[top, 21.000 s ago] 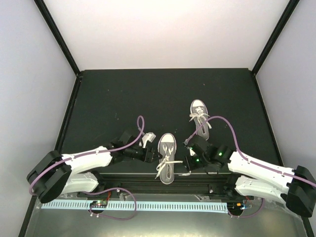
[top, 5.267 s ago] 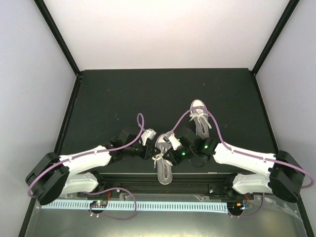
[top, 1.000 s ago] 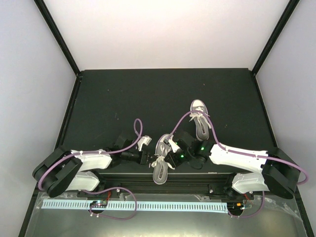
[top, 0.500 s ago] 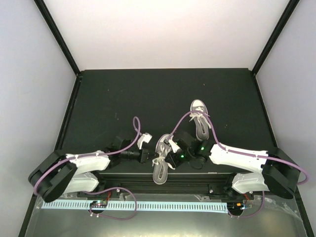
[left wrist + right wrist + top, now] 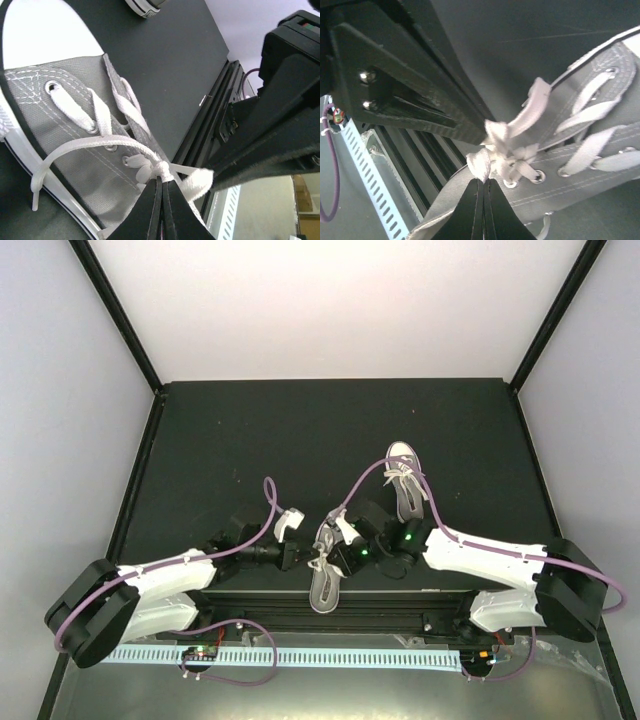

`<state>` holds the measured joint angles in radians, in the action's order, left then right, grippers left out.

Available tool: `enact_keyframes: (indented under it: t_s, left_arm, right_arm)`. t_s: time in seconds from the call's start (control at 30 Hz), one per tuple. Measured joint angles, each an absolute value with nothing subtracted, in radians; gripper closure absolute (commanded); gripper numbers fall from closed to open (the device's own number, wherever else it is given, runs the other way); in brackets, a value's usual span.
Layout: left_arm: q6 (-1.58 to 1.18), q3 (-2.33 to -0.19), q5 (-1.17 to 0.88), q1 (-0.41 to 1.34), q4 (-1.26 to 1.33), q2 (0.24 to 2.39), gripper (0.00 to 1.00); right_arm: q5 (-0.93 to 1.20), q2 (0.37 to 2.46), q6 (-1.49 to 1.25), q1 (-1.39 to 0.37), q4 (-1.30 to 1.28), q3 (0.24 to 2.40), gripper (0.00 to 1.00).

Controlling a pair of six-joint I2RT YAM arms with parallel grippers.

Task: Tie the shoes
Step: Cross the shoelace with the shoelace.

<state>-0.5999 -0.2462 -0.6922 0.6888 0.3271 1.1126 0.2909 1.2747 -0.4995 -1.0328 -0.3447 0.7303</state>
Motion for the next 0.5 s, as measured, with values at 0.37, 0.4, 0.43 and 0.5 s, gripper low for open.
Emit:
enact_keyframes:
  t_s: [0.37, 0.4, 0.43, 0.5]
  left_arm:
    - [-0.601, -0.246, -0.672, 0.689, 0.278, 1.104, 0.98]
    - [-0.601, -0.246, -0.671, 0.689, 0.275, 1.100, 0.98]
    - [-0.601, -0.246, -0.670, 0.689, 0.272, 1.096, 0.98]
    - [-0.600, -0.246, -0.666, 0.689, 0.265, 1.088, 0.99]
  right_arm:
    - [0.275, 1.392, -0.524, -1.088, -0.321, 0.760, 0.98]
    - [0.270, 1.402, -0.530, -1.089, -0.318, 0.761, 0.98]
    - [0.267, 1.409, -0.535, -1.089, -0.316, 0.761, 0.98]
    - [0.262, 1.417, -0.546, -1.089, -0.310, 0.762, 0.98]
